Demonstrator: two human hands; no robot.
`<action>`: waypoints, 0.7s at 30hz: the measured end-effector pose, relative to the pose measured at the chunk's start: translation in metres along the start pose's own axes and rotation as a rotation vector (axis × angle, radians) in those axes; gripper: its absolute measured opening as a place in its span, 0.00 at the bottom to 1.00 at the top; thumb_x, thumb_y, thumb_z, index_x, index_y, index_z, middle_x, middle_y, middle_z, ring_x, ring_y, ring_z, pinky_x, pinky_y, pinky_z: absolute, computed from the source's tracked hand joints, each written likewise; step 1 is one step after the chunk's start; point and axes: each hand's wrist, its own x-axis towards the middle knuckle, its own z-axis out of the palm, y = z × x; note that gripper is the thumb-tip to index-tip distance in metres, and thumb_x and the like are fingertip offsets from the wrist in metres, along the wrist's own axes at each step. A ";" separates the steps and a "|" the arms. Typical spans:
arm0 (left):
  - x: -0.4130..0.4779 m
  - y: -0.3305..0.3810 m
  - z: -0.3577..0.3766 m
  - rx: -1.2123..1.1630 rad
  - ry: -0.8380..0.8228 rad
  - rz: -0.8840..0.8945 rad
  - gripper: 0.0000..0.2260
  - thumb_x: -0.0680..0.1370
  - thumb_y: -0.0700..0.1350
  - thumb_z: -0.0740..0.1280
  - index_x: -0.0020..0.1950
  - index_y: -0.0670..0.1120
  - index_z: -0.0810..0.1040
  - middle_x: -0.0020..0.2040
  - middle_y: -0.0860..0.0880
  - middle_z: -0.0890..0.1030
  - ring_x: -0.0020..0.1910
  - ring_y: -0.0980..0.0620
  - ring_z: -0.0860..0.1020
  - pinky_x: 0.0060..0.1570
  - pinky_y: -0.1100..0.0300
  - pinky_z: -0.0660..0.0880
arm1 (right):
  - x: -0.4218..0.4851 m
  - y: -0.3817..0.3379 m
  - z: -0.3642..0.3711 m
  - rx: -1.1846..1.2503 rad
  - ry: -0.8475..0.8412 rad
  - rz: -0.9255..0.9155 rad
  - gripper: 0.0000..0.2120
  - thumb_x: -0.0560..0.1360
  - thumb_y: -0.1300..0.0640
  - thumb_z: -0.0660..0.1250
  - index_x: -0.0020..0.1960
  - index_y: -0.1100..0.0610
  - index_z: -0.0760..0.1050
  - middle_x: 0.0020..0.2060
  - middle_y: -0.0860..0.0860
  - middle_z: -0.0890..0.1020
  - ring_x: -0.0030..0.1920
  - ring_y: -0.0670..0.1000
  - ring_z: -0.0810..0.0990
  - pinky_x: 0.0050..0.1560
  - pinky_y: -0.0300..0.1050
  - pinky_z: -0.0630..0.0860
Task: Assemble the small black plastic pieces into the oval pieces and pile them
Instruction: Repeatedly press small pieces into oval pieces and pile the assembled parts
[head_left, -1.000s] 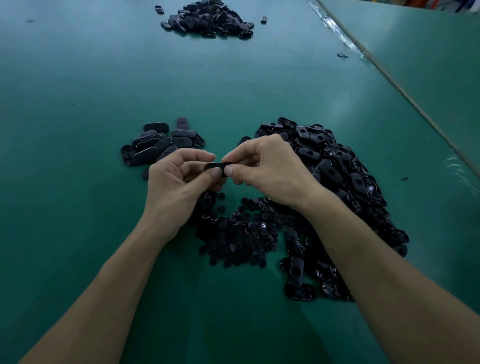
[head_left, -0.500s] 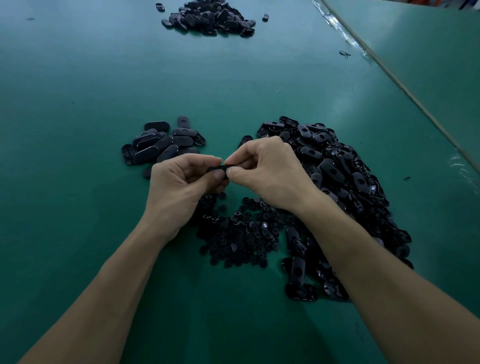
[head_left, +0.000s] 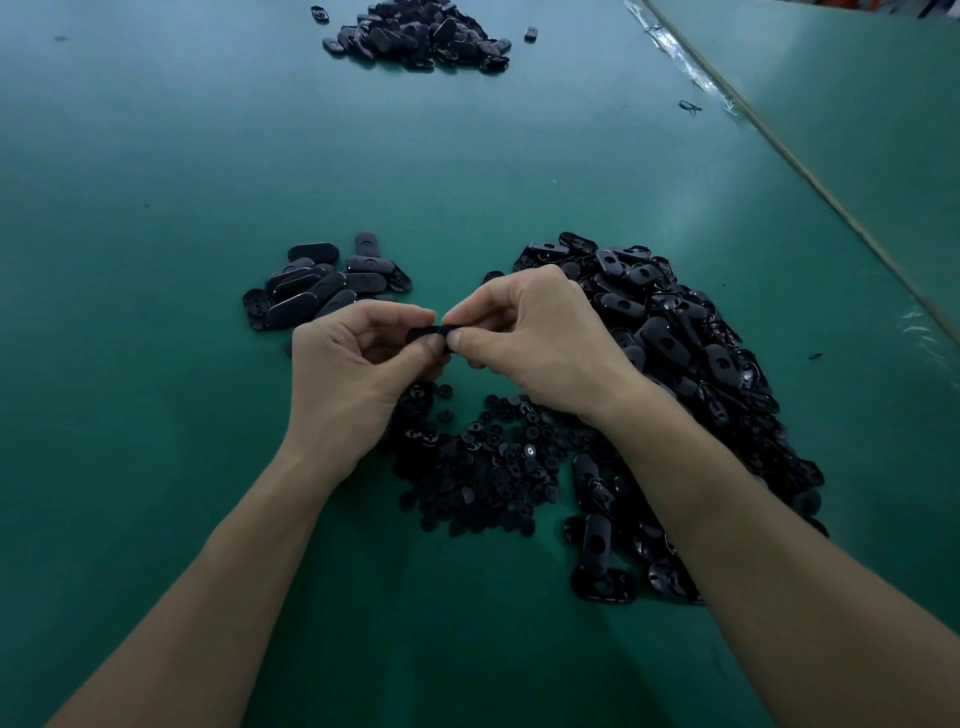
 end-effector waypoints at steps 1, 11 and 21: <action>0.000 -0.001 0.000 0.033 0.012 0.015 0.11 0.72 0.33 0.76 0.45 0.49 0.83 0.39 0.51 0.86 0.36 0.53 0.85 0.41 0.62 0.81 | 0.000 0.000 0.000 0.004 -0.003 0.008 0.07 0.74 0.61 0.73 0.44 0.49 0.84 0.31 0.39 0.82 0.35 0.34 0.82 0.38 0.27 0.74; 0.010 -0.001 -0.022 0.531 0.342 0.142 0.07 0.75 0.42 0.74 0.48 0.55 0.81 0.41 0.65 0.80 0.38 0.68 0.80 0.45 0.72 0.76 | -0.001 0.017 0.010 -0.561 -0.116 0.152 0.29 0.80 0.47 0.66 0.78 0.46 0.62 0.75 0.52 0.63 0.73 0.57 0.61 0.73 0.55 0.60; 0.011 -0.005 -0.027 0.758 0.312 0.084 0.08 0.76 0.38 0.72 0.53 0.46 0.84 0.52 0.50 0.77 0.46 0.52 0.78 0.52 0.76 0.69 | 0.001 0.020 0.010 -0.692 -0.143 0.150 0.22 0.83 0.47 0.60 0.76 0.46 0.67 0.77 0.52 0.63 0.75 0.59 0.62 0.74 0.57 0.59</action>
